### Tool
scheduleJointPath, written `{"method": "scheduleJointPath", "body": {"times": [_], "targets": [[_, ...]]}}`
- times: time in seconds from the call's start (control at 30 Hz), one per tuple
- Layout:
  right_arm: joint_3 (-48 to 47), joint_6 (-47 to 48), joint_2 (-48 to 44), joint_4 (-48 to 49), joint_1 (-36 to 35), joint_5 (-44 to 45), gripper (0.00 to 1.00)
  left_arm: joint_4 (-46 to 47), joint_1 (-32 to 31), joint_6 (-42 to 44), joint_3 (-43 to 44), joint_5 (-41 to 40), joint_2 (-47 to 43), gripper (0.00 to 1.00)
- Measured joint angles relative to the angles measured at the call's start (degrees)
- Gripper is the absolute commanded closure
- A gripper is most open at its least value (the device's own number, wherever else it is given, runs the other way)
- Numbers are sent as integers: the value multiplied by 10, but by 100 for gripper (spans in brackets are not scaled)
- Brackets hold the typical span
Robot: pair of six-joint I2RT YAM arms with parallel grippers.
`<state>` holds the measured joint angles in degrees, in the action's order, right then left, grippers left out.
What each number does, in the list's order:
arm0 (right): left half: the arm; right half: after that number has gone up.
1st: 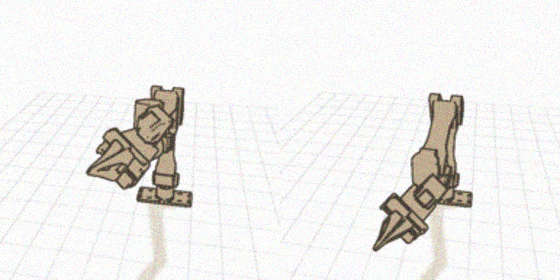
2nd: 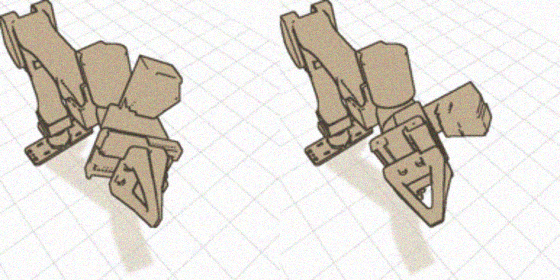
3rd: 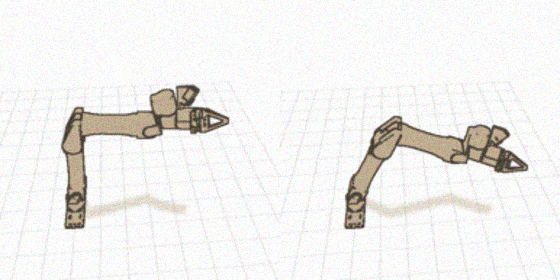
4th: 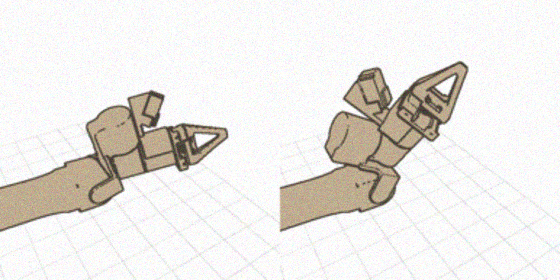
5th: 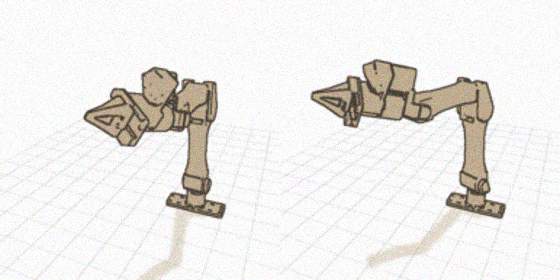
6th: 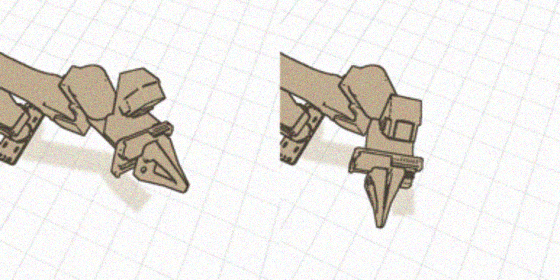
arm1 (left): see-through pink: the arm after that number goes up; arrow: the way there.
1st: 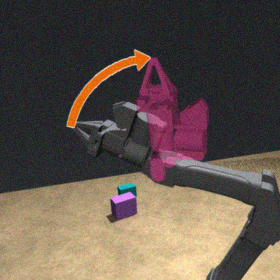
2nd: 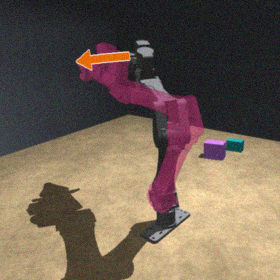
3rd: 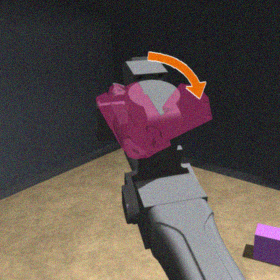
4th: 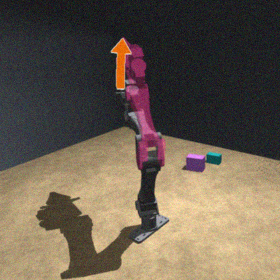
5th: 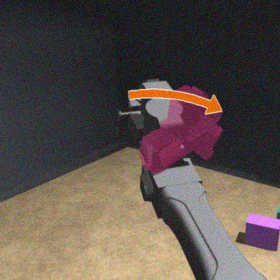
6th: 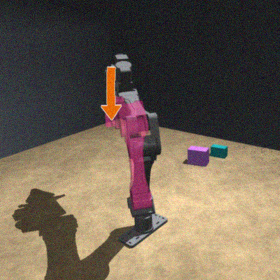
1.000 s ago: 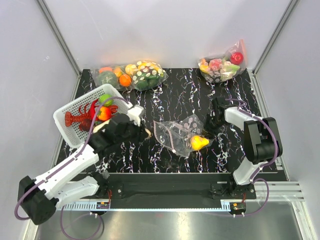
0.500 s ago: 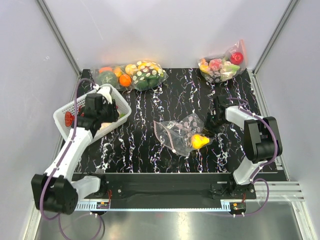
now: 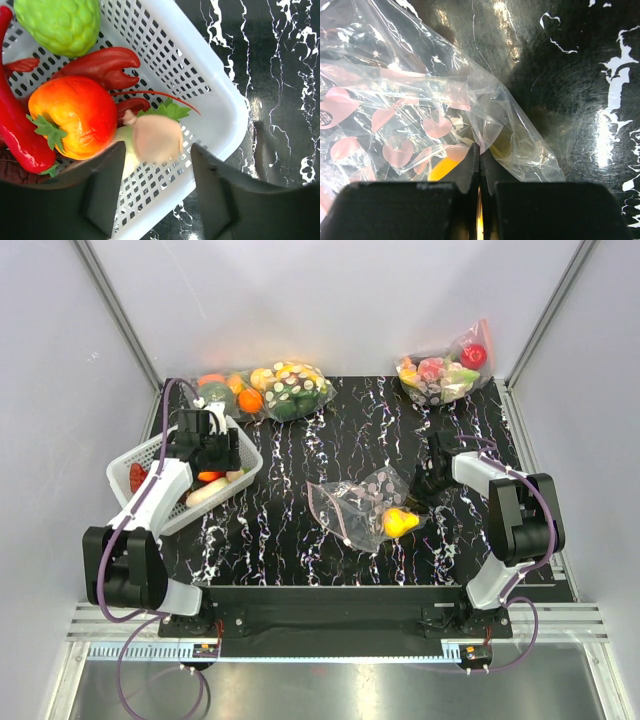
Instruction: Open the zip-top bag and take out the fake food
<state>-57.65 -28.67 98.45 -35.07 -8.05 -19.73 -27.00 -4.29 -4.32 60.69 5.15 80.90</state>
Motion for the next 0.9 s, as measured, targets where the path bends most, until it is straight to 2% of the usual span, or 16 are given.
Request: {"method": "scheduleJointPath", "body": {"times": [0.13,0.5,0.67,0.8,0.9], "targets": [[0,0,3,3,1,-5,100,-4,1,2,4,1,3,30],[-1,1,9,6,3,-10,100,1,-9,5,13,15,-8,43],[-1,1,9,7,3,-11,100,11,-87,6,2,41,-46,46],[-2,0,10,8,3,-16,100,35,-178,-8,-45,87,-95,46],[-3,-3,12,10,3,-24,100,49,-222,-27,-81,108,-122,47]]}}
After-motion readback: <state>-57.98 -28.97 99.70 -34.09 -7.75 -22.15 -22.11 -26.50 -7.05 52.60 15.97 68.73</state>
